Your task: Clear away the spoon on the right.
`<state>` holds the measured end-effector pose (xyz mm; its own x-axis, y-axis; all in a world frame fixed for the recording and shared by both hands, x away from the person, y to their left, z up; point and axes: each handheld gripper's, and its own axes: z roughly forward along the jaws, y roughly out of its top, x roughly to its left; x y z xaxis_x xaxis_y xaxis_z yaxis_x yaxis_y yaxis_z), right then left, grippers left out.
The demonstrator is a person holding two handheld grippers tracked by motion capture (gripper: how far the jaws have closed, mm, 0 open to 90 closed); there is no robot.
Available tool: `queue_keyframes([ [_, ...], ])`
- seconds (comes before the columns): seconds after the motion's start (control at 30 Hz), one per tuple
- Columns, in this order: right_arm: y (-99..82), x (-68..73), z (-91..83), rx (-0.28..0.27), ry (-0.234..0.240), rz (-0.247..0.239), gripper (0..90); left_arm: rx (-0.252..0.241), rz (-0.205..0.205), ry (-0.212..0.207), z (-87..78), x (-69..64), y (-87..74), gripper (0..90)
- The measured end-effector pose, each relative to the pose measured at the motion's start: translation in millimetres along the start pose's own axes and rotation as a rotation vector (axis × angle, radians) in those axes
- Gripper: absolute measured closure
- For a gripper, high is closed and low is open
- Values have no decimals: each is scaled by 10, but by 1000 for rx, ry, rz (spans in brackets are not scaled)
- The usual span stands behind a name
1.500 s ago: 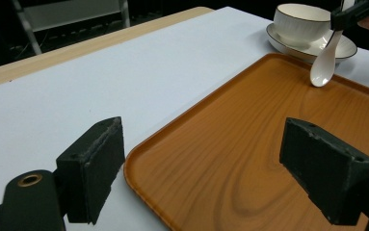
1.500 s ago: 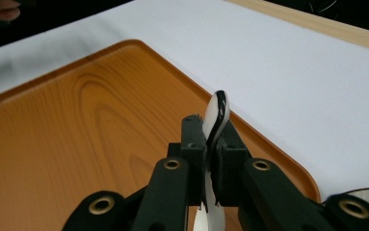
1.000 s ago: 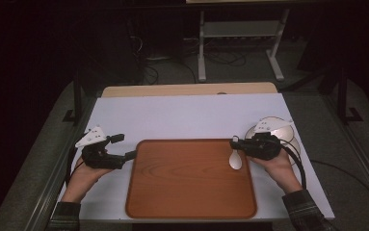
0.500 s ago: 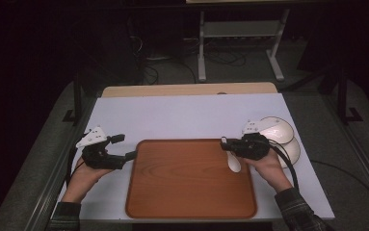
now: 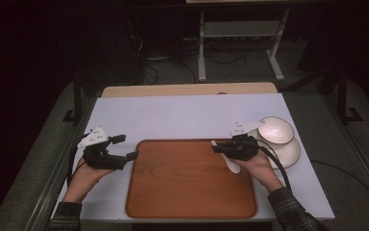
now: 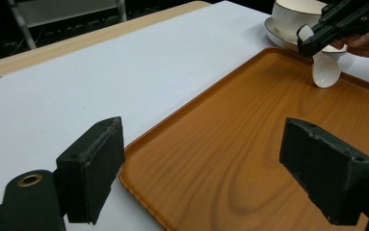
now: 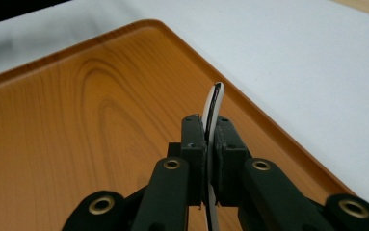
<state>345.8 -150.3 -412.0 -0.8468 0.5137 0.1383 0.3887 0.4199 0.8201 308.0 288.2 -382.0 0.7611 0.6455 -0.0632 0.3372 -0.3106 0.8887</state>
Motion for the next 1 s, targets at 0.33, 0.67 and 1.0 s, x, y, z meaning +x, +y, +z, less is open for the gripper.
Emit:
queue_keyframes([
  [0.33,-33,32,200,52,27,-22,842,3,-1,-1,6,-2,-3,154],
  [0.67,-61,17,298,77,43,-28,807,4,-2,-2,14,-4,-8,154],
  [1.0,-104,-29,398,107,75,-15,766,4,-3,-3,17,-4,-11,154],
])
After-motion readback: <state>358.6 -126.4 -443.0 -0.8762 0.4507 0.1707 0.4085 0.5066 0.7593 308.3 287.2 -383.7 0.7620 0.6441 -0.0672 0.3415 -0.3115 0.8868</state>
